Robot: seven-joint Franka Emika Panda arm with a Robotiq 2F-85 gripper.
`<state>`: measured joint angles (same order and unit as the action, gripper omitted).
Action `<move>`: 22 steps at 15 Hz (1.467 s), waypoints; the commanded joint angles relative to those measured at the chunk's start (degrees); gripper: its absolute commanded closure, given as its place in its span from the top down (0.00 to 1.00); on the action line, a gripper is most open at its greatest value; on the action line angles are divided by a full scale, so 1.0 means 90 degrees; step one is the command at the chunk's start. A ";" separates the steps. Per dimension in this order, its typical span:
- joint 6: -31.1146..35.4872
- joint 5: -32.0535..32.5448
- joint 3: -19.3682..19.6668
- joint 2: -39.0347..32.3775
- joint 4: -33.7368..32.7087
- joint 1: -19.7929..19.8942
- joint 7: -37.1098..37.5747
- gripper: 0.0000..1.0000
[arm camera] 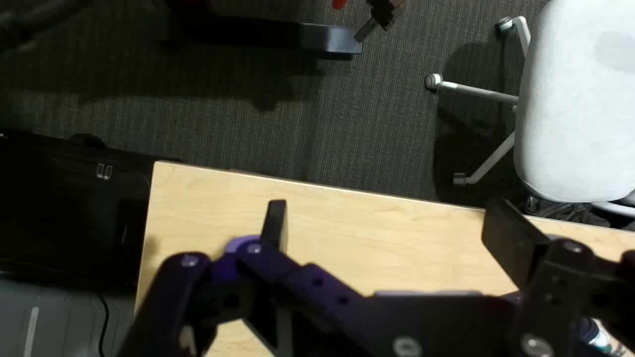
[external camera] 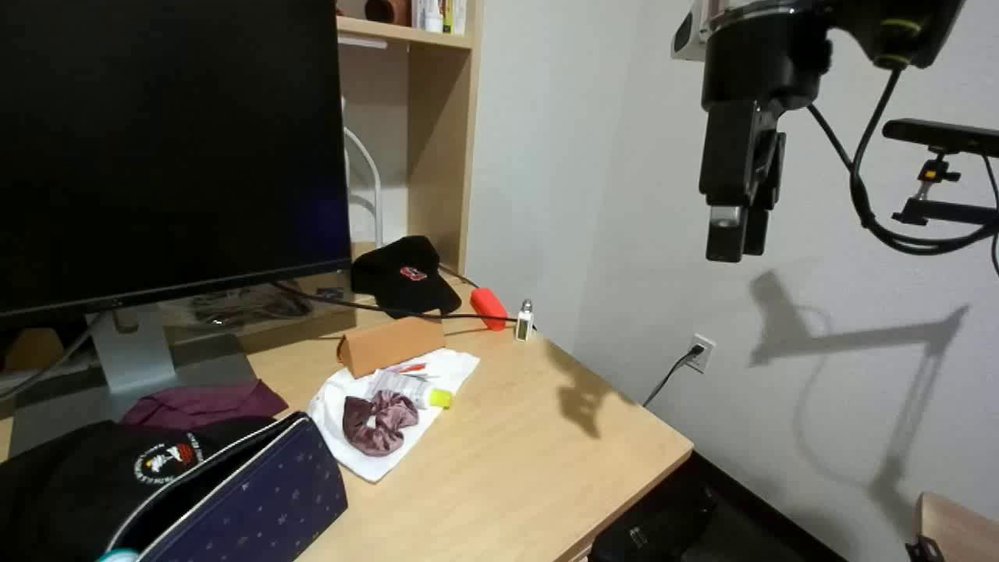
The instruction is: Move the white bottle on the right side of the desk to the left
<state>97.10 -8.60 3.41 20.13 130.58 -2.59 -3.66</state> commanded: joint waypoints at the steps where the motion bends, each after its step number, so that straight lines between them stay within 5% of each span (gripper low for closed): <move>1: -0.0016 -0.0024 -0.0088 -0.0005 -0.0011 0.0101 -0.0027 1.00; 13: 0.1959 -0.0055 0.0367 -0.2524 -0.0609 0.0555 -0.0583 1.00; 22: 0.2150 -0.0233 0.0279 -0.2880 -0.0845 0.0639 -0.0592 1.00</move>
<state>114.66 -8.70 6.91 -3.81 124.62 1.69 -7.31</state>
